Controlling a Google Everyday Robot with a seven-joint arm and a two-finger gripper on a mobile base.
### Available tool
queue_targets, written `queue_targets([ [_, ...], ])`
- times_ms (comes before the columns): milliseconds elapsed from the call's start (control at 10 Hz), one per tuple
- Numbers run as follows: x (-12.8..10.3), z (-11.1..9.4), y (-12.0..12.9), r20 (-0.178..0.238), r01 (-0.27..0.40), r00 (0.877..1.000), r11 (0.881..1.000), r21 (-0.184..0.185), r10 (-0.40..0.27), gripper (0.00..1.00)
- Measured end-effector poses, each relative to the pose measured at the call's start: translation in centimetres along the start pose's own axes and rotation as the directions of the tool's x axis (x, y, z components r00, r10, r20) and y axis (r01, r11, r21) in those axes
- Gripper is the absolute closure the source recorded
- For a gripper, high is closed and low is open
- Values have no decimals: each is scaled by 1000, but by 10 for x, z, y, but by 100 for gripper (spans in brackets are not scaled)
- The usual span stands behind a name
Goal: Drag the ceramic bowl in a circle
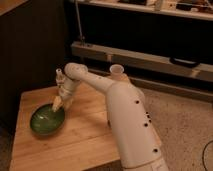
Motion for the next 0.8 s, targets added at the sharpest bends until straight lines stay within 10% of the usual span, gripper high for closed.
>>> queue_targets([
  [800,4,9,-5,18,23,1000,1000,22,-23,43],
])
